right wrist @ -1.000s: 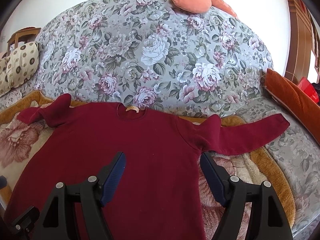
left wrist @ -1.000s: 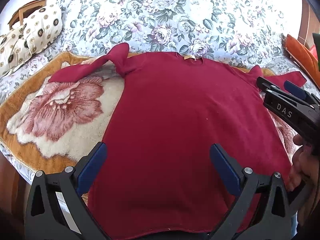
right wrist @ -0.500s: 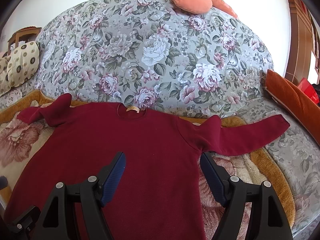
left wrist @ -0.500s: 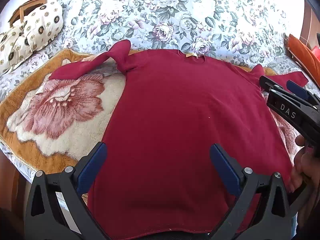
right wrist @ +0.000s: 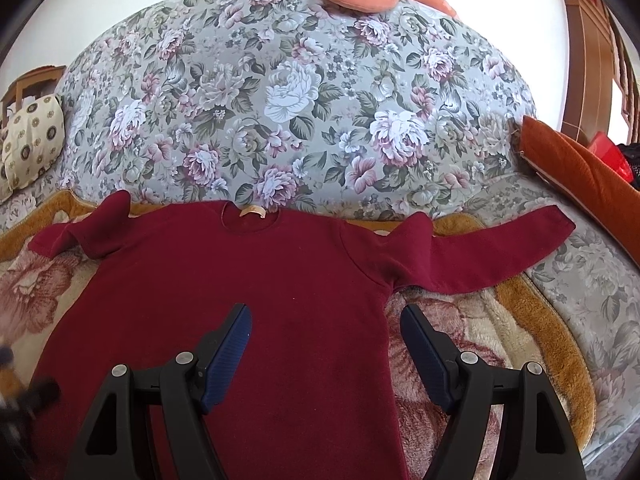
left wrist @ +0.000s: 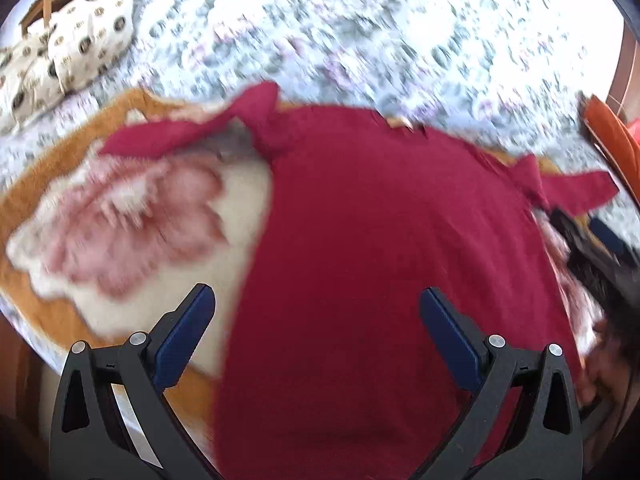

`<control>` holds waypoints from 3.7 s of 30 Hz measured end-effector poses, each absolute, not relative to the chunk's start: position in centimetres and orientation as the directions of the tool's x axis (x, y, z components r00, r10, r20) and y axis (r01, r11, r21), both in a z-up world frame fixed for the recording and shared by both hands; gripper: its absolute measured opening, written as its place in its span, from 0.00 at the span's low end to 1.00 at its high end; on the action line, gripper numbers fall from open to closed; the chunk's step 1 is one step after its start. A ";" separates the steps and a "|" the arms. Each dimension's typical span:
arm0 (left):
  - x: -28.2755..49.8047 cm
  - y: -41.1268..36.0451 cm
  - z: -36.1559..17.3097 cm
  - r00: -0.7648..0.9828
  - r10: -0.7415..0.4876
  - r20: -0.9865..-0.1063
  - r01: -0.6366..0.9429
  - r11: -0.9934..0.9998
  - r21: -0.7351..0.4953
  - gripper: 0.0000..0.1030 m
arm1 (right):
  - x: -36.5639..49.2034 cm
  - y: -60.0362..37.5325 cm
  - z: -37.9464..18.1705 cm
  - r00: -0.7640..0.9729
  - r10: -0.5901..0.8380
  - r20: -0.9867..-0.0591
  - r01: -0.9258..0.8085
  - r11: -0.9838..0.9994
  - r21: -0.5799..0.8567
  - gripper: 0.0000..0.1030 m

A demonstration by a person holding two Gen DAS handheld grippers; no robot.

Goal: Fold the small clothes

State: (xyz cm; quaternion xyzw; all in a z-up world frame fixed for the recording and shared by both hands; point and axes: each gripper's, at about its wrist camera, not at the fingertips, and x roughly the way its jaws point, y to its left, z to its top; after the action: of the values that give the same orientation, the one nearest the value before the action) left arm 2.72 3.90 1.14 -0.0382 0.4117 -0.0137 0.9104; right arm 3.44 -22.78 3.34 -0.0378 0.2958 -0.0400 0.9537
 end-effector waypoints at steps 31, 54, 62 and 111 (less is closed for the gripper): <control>12.9 22.4 1.7 0.611 0.052 -0.790 -0.261 0.955 -0.140 0.98 | 3.7 -22.0 3.0 0.823 -0.076 -0.562 0.023 0.995 -0.100 0.73; 21.8 36.2 -6.6 0.608 -0.404 -0.684 -0.434 0.552 -0.712 0.43 | 4.0 -22.6 2.5 0.814 -0.037 -0.579 0.013 0.999 -0.045 0.73; 22.6 37.5 -5.6 0.710 -0.293 -0.641 -0.433 0.536 -0.724 0.43 | 4.1 -22.6 2.3 0.808 -0.039 -0.588 0.014 0.999 -0.047 0.73; 26.6 -10.6 -2.5 0.497 -0.738 -0.456 0.170 0.598 -0.783 0.05 | 4.3 -33.8 1.1 0.781 -0.139 -0.610 0.090 0.990 -0.111 0.73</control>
State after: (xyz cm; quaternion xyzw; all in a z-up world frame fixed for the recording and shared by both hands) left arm 26.58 -10.59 -2.49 -0.3448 0.4119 -0.2864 0.7934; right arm 4.35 -33.83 1.06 -0.0377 0.3257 -0.0606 0.9428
